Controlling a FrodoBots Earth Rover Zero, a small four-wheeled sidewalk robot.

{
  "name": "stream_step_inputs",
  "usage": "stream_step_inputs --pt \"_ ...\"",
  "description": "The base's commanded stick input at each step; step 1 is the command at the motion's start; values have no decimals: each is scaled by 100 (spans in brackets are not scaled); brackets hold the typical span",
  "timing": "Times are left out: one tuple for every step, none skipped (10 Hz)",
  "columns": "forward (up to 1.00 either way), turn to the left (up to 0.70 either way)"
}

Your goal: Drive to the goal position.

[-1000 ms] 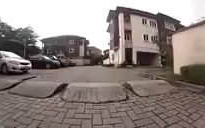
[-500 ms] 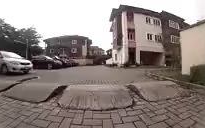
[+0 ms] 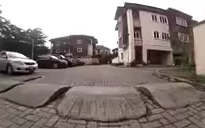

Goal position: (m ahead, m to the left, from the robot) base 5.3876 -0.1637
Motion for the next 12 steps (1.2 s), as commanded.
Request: stream_step_inputs --pt "50 0" --pt "50 0" --pt "50 0" --pt "50 0" --pt "50 0" --pt "50 0" --pt "50 0" --pt "50 0" --pt "50 0" --pt "50 0" --pt "50 0" --pt "50 0"
